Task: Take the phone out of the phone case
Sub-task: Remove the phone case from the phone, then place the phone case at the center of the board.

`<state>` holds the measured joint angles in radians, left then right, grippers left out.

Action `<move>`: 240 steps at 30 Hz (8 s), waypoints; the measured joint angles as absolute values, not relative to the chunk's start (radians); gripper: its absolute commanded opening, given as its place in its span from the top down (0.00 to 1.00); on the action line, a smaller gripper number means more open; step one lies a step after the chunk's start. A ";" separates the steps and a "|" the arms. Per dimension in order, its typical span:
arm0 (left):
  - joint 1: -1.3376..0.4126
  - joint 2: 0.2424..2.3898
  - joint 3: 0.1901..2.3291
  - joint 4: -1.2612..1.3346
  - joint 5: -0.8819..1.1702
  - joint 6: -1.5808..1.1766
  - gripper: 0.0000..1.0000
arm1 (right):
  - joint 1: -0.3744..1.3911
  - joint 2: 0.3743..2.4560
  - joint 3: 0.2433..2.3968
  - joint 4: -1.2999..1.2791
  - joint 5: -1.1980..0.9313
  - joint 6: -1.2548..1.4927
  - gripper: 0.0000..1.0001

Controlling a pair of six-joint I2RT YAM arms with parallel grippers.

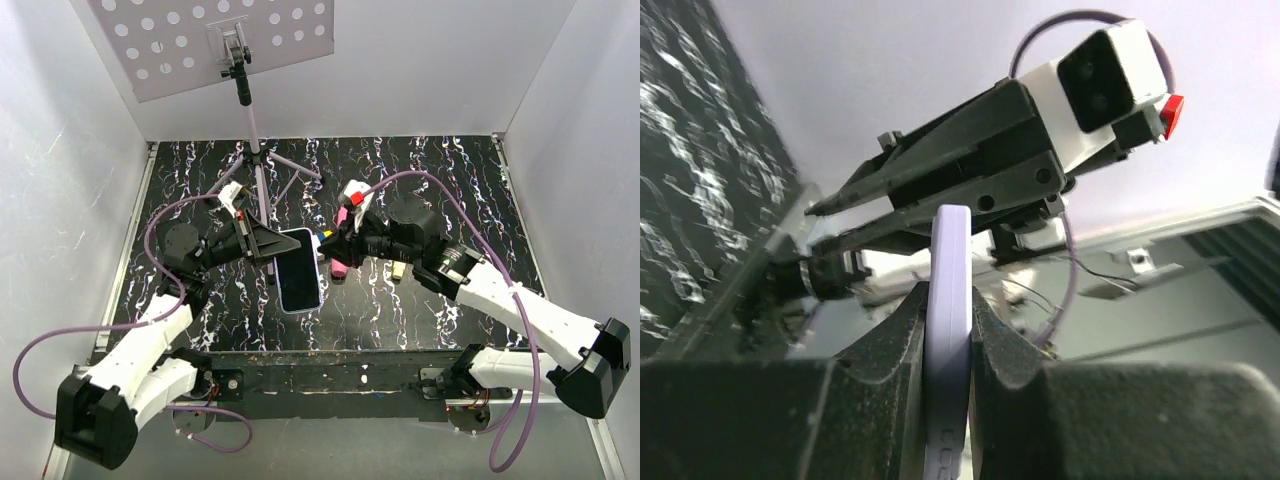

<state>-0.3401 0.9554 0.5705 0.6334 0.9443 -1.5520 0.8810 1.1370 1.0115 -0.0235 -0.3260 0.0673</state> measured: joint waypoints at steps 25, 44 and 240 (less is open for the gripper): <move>-0.342 0.794 0.712 -0.057 0.455 -1.019 1.00 | 0.751 1.129 0.926 0.035 -0.662 0.813 0.56; -0.342 0.835 0.711 0.059 0.508 -1.079 1.00 | 0.751 1.187 0.925 0.073 -0.715 0.834 0.59; -0.349 0.494 0.270 -0.615 -0.047 -1.636 1.00 | 0.706 1.008 0.945 -0.366 -0.204 0.781 0.99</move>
